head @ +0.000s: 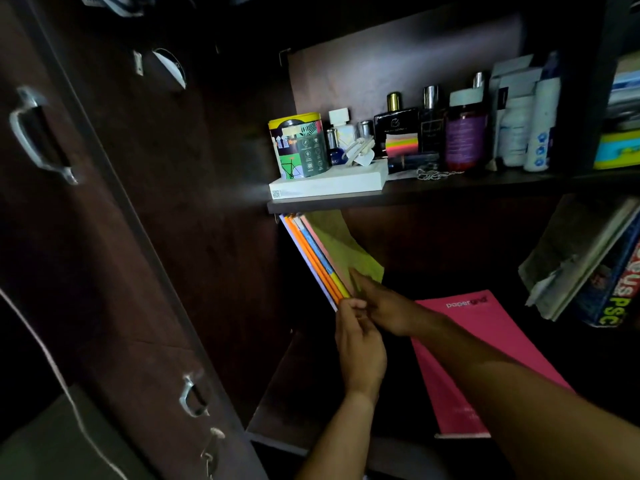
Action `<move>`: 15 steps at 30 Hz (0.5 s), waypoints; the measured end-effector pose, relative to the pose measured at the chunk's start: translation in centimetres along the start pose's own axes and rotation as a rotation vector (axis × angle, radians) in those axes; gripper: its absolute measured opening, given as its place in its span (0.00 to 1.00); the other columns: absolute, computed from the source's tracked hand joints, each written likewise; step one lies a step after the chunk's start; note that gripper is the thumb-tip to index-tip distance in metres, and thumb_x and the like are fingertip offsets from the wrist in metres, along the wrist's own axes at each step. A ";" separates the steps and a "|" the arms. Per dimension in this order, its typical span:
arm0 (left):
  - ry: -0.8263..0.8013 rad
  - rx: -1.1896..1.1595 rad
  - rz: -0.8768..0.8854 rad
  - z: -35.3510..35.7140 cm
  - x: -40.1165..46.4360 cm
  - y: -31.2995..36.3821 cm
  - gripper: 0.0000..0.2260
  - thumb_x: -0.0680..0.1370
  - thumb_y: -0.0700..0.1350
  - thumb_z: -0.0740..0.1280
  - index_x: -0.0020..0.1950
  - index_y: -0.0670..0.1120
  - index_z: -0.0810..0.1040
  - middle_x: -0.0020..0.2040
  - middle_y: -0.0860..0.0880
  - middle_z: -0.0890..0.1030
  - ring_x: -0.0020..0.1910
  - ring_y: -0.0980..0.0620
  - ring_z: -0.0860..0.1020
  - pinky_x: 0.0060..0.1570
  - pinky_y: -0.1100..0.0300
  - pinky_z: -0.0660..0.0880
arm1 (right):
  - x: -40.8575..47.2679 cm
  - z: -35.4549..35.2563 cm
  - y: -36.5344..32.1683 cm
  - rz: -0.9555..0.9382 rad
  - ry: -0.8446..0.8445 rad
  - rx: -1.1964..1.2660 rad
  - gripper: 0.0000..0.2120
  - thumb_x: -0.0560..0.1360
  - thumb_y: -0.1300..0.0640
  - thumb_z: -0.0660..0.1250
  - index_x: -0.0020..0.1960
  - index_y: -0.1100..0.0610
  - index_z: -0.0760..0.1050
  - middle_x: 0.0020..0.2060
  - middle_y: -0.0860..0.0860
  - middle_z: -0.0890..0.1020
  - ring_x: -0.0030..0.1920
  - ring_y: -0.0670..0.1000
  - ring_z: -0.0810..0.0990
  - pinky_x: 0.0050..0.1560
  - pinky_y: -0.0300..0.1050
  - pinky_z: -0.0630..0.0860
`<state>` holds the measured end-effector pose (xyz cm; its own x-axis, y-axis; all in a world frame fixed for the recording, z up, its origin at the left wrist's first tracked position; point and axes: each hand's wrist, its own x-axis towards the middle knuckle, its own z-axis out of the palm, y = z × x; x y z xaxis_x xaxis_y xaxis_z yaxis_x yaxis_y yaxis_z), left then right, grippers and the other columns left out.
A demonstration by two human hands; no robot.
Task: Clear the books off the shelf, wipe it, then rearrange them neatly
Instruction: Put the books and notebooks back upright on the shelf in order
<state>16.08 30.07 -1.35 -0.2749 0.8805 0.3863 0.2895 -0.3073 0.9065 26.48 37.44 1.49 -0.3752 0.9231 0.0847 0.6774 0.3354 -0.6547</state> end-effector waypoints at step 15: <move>-0.620 0.294 0.131 0.8 -1.0 1.3 0.30 0.72 0.58 0.77 0.72 0.61 0.70 0.61 0.57 0.77 0.50 0.56 0.79 0.52 0.54 0.78 | -20.4 -2.6 3.3 0.526 0.385 -0.549 0.21 0.78 0.36 0.58 0.67 0.44 0.72 0.64 0.49 0.72 0.64 0.53 0.69 0.62 0.51 0.66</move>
<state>17.48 29.15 -0.73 0.3277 0.9135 0.2412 0.5449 -0.3913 0.7416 38.07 20.19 -0.45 0.2480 0.9507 0.1863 0.9514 -0.2028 -0.2317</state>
